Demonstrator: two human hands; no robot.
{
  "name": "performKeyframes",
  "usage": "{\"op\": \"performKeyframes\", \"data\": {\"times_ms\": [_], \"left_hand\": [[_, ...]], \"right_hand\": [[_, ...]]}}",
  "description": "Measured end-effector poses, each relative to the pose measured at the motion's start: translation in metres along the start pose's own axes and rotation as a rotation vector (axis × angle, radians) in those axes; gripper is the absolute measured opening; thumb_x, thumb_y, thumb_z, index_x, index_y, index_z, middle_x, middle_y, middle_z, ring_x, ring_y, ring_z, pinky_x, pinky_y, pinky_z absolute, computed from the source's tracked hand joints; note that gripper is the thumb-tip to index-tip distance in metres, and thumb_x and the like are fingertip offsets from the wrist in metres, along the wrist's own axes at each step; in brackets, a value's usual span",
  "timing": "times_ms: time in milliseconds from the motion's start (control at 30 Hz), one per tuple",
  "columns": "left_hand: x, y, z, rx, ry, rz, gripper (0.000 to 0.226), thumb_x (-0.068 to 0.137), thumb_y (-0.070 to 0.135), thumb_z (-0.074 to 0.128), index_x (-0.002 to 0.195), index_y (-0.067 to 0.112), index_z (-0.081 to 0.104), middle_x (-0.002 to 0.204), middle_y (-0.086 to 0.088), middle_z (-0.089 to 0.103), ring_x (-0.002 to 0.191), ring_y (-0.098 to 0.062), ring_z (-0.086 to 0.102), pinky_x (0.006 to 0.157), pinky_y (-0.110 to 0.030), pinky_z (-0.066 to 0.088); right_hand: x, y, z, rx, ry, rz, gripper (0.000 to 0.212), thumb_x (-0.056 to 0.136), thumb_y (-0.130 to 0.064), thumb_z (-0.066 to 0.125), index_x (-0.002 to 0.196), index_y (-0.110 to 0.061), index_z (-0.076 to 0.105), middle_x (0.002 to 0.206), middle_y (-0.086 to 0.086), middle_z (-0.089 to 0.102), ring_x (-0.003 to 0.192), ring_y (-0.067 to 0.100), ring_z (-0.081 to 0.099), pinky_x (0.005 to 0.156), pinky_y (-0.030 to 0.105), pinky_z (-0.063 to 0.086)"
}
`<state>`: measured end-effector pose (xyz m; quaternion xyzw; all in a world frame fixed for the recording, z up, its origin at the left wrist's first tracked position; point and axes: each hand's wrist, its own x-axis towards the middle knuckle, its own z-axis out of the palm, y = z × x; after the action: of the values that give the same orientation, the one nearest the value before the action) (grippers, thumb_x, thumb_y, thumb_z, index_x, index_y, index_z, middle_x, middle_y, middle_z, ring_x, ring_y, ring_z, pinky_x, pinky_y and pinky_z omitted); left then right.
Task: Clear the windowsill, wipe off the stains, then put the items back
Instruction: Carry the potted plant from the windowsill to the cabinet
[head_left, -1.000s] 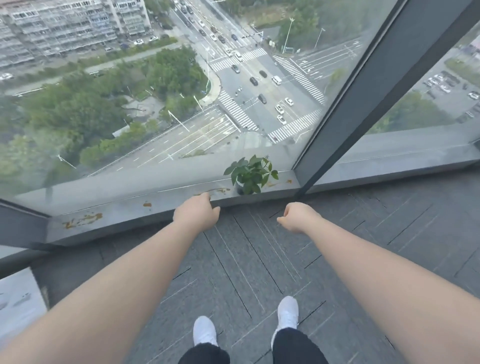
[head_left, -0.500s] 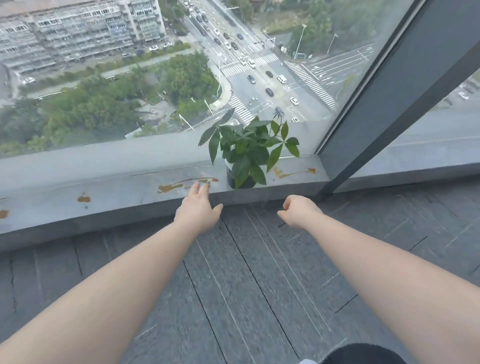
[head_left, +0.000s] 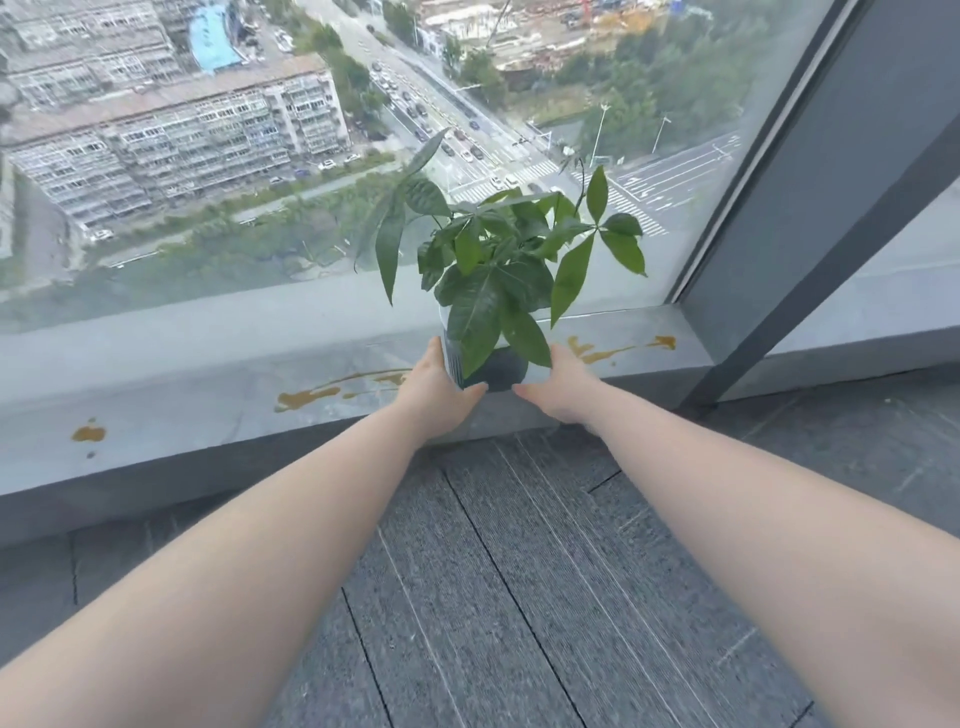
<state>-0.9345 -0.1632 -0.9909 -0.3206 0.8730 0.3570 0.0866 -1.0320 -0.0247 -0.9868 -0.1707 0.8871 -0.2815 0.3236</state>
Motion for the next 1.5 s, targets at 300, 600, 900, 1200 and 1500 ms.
{"op": "performKeyframes", "data": {"times_ms": [300,600,900,1200,1500], "left_hand": [[0.005,0.009,0.004,-0.053,0.149,0.043,0.051,0.094,0.026,0.055,0.139,0.012,0.037,0.13,-0.012,0.056,0.117,-0.034,0.053,0.093,-0.038,0.043],[-0.036,0.016,-0.016,-0.307,0.192,0.1,0.059,0.088,0.037,0.06,0.142,0.024,0.04,0.14,0.003,0.053,0.131,-0.017,0.047,0.107,-0.042,0.04],[-0.14,0.089,-0.152,-0.404,0.099,0.047,0.066,0.086,0.042,0.061,0.145,0.032,0.034,0.144,0.005,0.049,0.133,-0.013,0.045,0.109,-0.042,0.04],[-0.27,0.202,-0.361,-0.454,0.118,0.127,0.064,0.09,0.028,0.062,0.147,0.031,0.032,0.142,0.009,0.05,0.134,-0.011,0.044,0.103,-0.031,0.041],[-0.398,0.285,-0.545,-0.469,0.265,0.246,0.061,0.091,0.025,0.062,0.145,0.033,0.035,0.141,0.013,0.05,0.131,-0.011,0.047,0.098,-0.032,0.045]], "right_hand": [[-0.004,-0.004,-0.001,0.158,0.05,-0.126,0.038,0.096,-0.017,0.056,0.132,-0.011,0.049,0.133,0.012,0.055,0.125,0.031,0.049,0.106,0.038,0.039],[-0.047,-0.019,-0.017,0.346,0.12,-0.152,0.035,0.094,-0.02,0.059,0.129,-0.017,0.056,0.131,0.003,0.06,0.124,0.021,0.053,0.099,0.031,0.042],[-0.166,-0.13,-0.094,0.398,0.074,-0.06,0.031,0.093,-0.026,0.059,0.123,-0.019,0.058,0.124,0.0,0.064,0.114,0.019,0.059,0.096,0.036,0.048],[-0.314,-0.306,-0.231,0.311,0.118,-0.124,0.027,0.091,-0.027,0.062,0.115,-0.017,0.062,0.113,0.001,0.069,0.103,0.022,0.065,0.094,0.043,0.053],[-0.455,-0.467,-0.334,0.251,0.197,-0.31,0.026,0.089,-0.027,0.063,0.111,-0.013,0.066,0.11,0.002,0.07,0.1,0.022,0.063,0.08,0.031,0.048]]}}
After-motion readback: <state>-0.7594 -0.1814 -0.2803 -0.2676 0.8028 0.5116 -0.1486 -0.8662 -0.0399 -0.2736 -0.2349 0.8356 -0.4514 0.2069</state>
